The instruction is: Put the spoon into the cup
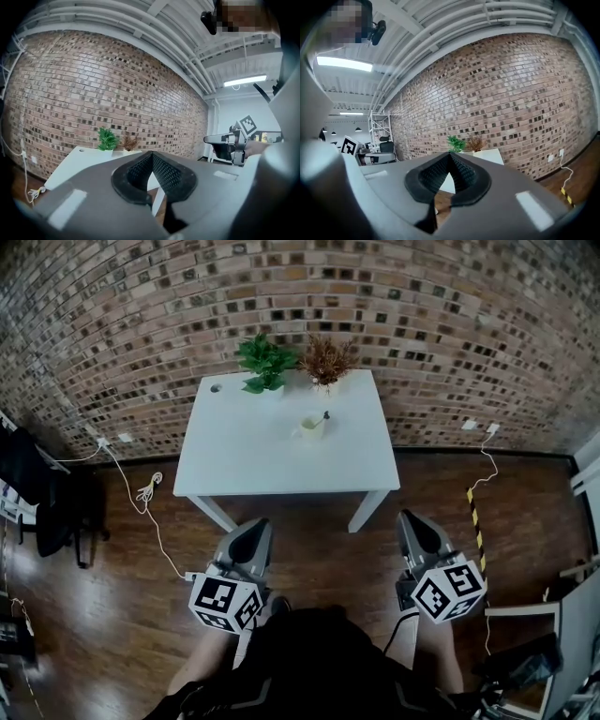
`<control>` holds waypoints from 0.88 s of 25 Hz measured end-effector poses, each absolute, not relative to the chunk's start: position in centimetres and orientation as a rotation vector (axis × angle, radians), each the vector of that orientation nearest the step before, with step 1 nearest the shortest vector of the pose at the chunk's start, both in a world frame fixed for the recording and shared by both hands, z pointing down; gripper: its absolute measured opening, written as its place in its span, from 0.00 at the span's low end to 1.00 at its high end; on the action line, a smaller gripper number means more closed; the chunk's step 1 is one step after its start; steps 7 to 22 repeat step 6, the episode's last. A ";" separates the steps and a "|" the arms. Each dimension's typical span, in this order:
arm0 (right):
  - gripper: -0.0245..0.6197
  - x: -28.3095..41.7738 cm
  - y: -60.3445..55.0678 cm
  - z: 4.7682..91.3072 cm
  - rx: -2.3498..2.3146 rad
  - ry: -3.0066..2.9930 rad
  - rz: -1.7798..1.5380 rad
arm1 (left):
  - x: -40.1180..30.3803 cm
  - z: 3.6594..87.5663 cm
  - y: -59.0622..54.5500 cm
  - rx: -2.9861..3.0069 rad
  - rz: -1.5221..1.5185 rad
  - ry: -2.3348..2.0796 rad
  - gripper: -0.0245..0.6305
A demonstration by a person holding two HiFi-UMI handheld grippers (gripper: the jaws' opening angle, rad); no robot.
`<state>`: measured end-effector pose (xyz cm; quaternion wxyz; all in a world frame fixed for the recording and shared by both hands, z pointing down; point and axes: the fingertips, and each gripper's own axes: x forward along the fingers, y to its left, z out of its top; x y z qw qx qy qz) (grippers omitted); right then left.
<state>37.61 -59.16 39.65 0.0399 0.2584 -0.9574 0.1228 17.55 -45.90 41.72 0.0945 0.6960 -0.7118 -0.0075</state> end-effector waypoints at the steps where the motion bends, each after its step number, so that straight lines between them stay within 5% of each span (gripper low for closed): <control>1: 0.05 37.6 -59.1 39.7 0.793 -2.933 0.378 | 17.4 41.7 -45.8 2.059 -0.029 -2.111 0.03; 22: 0.05 37.0 -58.7 39.6 0.797 -2.922 0.370 | 16.7 41.5 -45.7 2.058 -0.031 -2.112 0.03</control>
